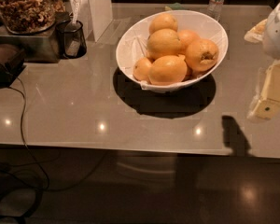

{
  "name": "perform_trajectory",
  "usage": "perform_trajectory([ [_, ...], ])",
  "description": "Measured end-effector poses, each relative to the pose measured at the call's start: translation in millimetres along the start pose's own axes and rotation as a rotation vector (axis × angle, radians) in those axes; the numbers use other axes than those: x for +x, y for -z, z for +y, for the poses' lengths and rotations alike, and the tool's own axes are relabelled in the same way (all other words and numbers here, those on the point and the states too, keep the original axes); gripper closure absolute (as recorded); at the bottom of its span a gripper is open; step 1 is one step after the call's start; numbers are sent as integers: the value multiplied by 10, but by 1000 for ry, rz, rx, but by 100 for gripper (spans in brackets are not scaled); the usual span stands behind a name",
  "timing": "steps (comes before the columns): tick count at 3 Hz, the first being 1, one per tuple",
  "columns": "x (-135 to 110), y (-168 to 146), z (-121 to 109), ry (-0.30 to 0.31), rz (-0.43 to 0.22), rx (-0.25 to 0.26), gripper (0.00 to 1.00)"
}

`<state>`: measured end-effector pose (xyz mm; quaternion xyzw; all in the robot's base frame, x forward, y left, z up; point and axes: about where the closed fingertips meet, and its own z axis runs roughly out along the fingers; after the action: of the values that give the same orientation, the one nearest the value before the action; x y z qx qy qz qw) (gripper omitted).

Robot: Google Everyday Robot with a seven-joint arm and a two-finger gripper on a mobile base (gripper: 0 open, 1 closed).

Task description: Pick orange from white bowl

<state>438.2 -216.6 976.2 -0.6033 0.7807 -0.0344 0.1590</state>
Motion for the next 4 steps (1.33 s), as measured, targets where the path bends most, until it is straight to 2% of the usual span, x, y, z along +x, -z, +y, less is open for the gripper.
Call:
perform_trajectory([
  [1, -9, 2, -9, 1, -3, 3, 0],
  [2, -277, -59, -294, 44, -73, 15, 0],
  [3, -531, -74, -696, 71, -139, 47, 0],
  [4, -563, -14, -747, 71, -150, 63, 0],
])
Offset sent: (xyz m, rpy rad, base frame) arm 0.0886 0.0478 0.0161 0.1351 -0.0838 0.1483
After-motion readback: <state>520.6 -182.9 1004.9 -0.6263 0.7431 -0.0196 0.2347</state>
